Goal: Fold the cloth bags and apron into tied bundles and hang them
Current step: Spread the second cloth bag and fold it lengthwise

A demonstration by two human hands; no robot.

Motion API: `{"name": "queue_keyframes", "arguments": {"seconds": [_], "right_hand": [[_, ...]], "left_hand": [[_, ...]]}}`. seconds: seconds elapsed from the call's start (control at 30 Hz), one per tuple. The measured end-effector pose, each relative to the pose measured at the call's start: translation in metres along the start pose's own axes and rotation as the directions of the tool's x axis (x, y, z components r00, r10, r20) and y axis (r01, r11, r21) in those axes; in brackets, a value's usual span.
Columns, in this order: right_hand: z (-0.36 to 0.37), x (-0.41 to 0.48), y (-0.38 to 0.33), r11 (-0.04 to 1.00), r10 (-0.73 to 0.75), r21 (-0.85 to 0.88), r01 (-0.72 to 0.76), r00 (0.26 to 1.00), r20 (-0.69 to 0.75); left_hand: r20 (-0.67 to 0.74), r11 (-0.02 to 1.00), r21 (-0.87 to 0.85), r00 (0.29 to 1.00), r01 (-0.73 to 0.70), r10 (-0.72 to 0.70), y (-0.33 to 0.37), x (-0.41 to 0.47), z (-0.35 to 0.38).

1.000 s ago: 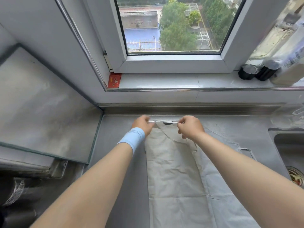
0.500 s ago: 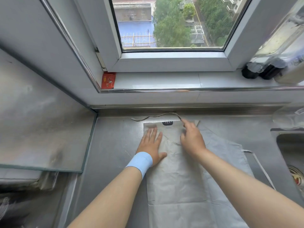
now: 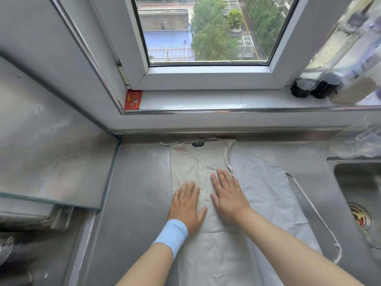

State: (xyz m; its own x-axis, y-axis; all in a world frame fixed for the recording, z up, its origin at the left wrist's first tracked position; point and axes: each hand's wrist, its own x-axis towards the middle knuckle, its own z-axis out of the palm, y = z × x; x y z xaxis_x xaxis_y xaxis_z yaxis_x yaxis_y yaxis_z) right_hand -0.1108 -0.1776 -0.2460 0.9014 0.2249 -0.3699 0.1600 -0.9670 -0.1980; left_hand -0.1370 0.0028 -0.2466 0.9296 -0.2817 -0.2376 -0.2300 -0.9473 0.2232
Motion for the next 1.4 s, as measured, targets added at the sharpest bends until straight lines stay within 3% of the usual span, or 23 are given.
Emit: {"name": "queue_keyframes", "arguments": {"seconds": [0.13, 0.27, 0.4, 0.53, 0.63, 0.77, 0.93, 1.07, 1.27, 1.33, 1.4], "right_hand": [[-0.025, -0.004, 0.004, 0.999, -0.025, 0.03, 0.023, 0.999, 0.047], [-0.027, -0.041, 0.021, 1.0, 0.009, 0.027, -0.009, 1.0, -0.003], [-0.012, -0.091, 0.05, 0.996, 0.06, 0.076, -0.055, 0.996, -0.064], [0.003, -0.142, 0.075, 0.982, 0.165, 0.112, -0.151, 0.978, -0.128], [0.01, -0.174, 0.087, 0.969, 0.23, 0.119, -0.215, 0.964, -0.13], [0.02, -0.209, 0.099, 0.948, 0.309, 0.121, -0.295, 0.944, -0.117], [0.024, -0.24, 0.104, 0.793, 0.557, 0.296, -0.533, 0.831, 0.004], [0.027, -0.251, 0.112, 0.68, 0.622, 0.45, -0.579, 0.78, 0.063], [0.011, -0.25, 0.117, 0.55, 0.705, 0.498, -0.671, 0.692, 0.154], [-0.001, -0.251, 0.115, 0.583, 0.645, 0.504, -0.637, 0.74, 0.188], [-0.014, -0.251, 0.111, 0.571, 0.548, 0.604, -0.556, 0.806, 0.224]], "left_hand": [[0.101, 0.997, 0.074, 0.995, 0.014, -0.022, -0.007, 0.0, 0.008], [0.223, 0.985, 0.156, 0.968, 0.078, -0.112, 0.003, 0.021, -0.022], [0.124, 0.99, 0.086, 0.985, 0.112, -0.122, 0.044, 0.001, -0.034], [0.035, 0.999, 0.005, 0.998, -0.054, 0.054, 0.104, -0.041, -0.02], [-0.003, 0.993, -0.056, 0.995, -0.103, 0.103, 0.142, -0.068, -0.003], [0.088, 0.995, -0.065, 0.992, -0.081, 0.087, 0.176, -0.096, 0.02], [0.166, 0.998, 0.026, 0.985, -0.052, 0.047, 0.192, -0.113, 0.038], [0.185, 0.999, 0.014, 0.982, -0.031, 0.028, 0.196, -0.116, 0.038], [0.292, 0.985, -0.157, 0.956, 0.076, -0.027, 0.194, -0.11, 0.021], [0.307, 0.947, -0.286, 0.95, 0.146, -0.054, 0.191, -0.11, 0.012], [0.363, 0.835, -0.485, 0.929, 0.258, -0.076, 0.189, -0.111, 0.0]]}}
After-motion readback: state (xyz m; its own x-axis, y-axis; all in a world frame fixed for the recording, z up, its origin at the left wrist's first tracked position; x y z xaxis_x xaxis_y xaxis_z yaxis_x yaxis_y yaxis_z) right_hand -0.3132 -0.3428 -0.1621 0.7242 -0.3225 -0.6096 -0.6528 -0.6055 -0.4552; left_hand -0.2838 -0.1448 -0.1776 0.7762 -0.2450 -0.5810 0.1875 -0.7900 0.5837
